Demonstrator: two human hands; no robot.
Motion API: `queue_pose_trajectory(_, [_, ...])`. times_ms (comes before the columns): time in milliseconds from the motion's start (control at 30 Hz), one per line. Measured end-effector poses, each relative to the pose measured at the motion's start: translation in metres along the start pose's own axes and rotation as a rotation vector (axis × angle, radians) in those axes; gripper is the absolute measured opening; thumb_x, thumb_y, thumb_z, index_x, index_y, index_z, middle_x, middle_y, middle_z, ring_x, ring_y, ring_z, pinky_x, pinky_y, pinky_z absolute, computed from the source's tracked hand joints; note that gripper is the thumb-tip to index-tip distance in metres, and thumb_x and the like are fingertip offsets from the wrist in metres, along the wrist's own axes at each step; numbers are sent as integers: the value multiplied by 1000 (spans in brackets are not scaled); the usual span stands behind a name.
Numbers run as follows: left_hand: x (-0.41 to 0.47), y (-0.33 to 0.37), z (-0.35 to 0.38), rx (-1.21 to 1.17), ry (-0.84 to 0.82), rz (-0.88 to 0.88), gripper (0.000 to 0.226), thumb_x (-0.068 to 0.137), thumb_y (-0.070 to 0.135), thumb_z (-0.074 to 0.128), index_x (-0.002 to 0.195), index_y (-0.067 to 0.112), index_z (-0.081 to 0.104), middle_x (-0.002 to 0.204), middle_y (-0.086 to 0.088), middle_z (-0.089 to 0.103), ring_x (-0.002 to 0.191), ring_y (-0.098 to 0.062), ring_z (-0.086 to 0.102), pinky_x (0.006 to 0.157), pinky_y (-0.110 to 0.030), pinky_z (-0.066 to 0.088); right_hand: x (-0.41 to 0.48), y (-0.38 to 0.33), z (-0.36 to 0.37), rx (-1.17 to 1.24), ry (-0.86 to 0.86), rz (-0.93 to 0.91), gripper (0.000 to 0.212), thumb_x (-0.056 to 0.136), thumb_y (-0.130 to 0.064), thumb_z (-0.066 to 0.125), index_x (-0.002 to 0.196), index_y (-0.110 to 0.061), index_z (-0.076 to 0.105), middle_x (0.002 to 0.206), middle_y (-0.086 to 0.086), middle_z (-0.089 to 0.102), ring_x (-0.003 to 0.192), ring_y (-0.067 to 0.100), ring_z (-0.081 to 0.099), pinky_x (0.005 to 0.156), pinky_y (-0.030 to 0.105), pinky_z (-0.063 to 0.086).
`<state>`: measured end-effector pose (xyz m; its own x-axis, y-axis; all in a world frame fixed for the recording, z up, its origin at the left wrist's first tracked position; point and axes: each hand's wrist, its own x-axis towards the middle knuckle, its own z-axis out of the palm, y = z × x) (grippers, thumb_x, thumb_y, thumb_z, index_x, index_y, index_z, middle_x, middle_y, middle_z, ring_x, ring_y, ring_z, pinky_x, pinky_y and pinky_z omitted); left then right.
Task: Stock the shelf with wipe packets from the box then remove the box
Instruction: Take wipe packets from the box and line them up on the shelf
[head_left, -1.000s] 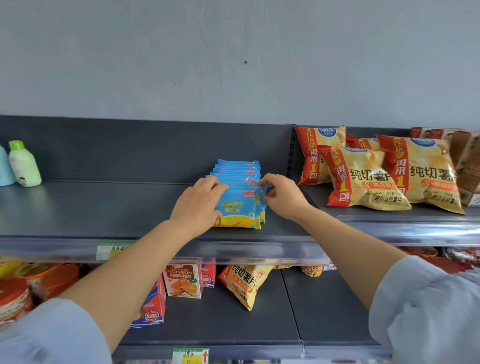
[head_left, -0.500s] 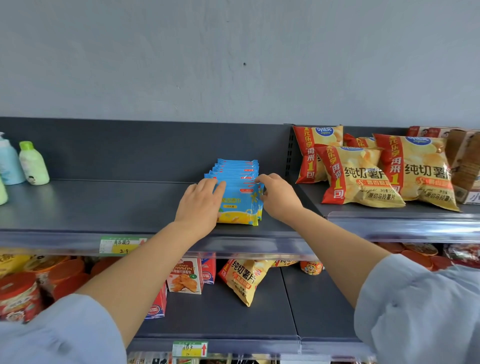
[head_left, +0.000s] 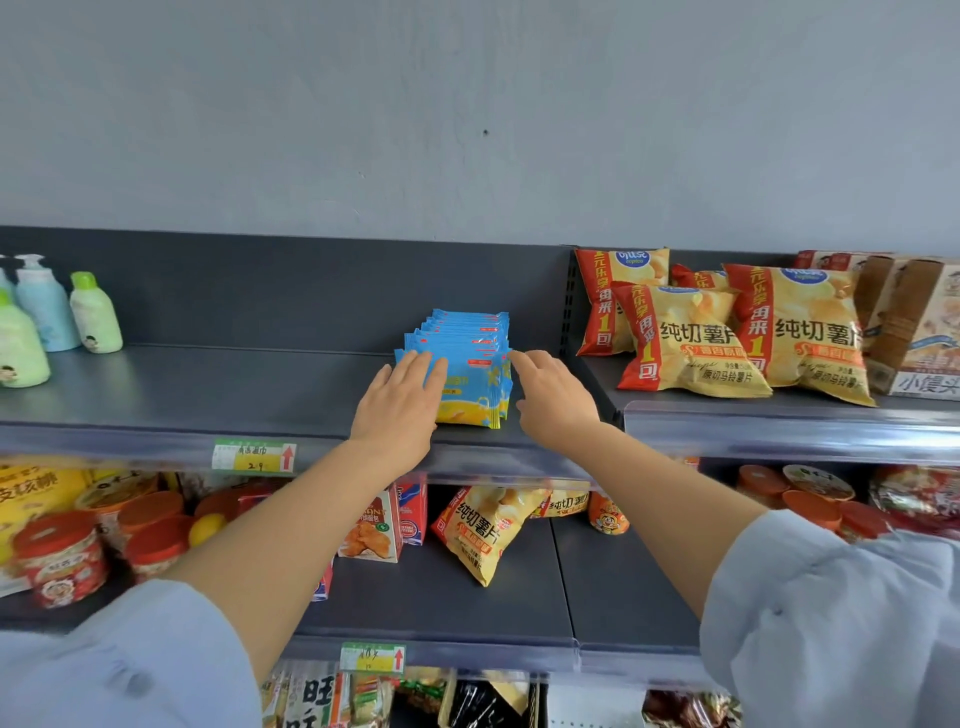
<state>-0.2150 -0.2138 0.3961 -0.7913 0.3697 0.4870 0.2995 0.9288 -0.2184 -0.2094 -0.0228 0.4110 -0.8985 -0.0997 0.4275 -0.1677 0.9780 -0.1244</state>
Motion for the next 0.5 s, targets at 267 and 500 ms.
queue_pose_trajectory(267, [-48, 13, -21, -45, -22, 21, 78, 89, 24, 64, 149, 11, 16, 153, -10, 24, 145, -25, 16, 117, -38, 22, -61, -5, -9, -114, -1, 9, 61, 89, -13, 58, 144, -16, 31, 141, 6, 40, 129, 27, 38, 99, 36, 39])
queue_pose_trajectory(500, [-115, 33, -29, -104, -74, 44, 75, 89, 19, 63, 149, 10, 19, 149, -8, 31, 140, -23, 26, 108, -34, 31, -143, -15, -11, -163, -83, 83, 57, 87, -14, 59, 139, -17, 36, 136, 8, 43, 126, 29, 40, 98, 38, 40])
